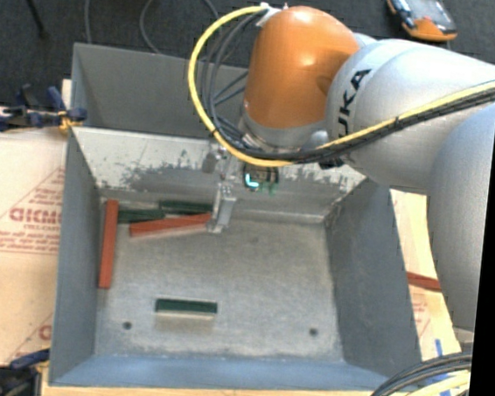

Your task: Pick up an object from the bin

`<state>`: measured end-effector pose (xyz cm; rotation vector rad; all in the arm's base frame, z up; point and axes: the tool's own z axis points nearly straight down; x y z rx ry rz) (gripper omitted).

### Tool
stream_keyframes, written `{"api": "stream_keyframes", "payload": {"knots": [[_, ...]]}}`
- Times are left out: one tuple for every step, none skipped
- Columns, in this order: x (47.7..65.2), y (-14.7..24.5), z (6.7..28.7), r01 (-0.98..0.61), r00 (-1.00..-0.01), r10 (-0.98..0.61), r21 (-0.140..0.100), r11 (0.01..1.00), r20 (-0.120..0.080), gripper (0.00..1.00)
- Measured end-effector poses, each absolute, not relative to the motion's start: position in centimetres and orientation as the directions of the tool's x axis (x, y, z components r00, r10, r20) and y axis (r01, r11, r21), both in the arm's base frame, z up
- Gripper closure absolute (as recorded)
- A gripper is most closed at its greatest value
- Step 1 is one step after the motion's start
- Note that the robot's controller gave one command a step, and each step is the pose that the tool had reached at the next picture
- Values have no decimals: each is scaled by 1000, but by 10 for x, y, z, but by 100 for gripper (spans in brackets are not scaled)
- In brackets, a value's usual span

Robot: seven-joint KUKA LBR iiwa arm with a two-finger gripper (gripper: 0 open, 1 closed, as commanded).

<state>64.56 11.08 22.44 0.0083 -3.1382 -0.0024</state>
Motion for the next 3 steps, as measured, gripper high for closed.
{"api": "stream_keyframes", "payload": {"knots": [[641,112,71,-252,-968,-252,-2,968,-11,0],[640,113,72,-249,-969,-249,2,969,-7,100],[628,108,202,-551,-834,-551,-5,834,-10,100]]}}
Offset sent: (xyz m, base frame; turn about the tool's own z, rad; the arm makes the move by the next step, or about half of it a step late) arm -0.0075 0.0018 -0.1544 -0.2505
